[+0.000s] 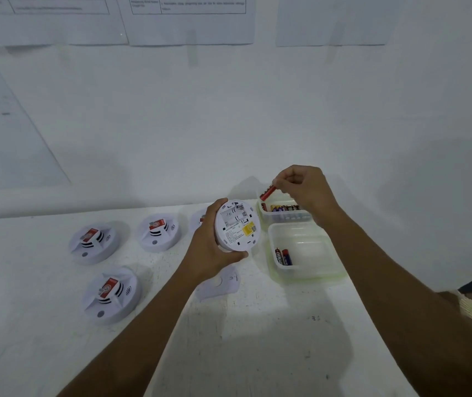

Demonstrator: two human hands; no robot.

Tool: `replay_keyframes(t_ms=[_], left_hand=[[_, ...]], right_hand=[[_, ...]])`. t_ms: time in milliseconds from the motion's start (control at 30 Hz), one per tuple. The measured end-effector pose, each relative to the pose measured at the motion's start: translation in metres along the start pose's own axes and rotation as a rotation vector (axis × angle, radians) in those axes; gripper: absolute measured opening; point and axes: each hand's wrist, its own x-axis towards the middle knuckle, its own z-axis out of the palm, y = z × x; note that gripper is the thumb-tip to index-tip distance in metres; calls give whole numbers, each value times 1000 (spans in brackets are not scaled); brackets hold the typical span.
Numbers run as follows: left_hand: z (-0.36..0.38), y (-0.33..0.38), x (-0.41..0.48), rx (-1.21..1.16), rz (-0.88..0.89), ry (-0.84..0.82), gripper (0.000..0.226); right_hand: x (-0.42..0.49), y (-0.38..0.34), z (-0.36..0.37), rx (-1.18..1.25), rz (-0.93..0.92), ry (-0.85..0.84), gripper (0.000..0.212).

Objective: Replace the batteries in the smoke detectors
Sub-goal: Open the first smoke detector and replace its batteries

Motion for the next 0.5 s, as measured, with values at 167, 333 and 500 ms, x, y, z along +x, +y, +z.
replay_keyframes(t_ms=[167,333,500], left_hand=[[7,3,0,-34,29,-2,103],[8,13,-1,-109,10,44,91],[4,15,2,-179,-34,38,86]], right_hand=[[-48,-8,32,138,13,4,7],[-70,5,66,26,-140,147,1],[-79,16,81,-157,-318,165,22]])
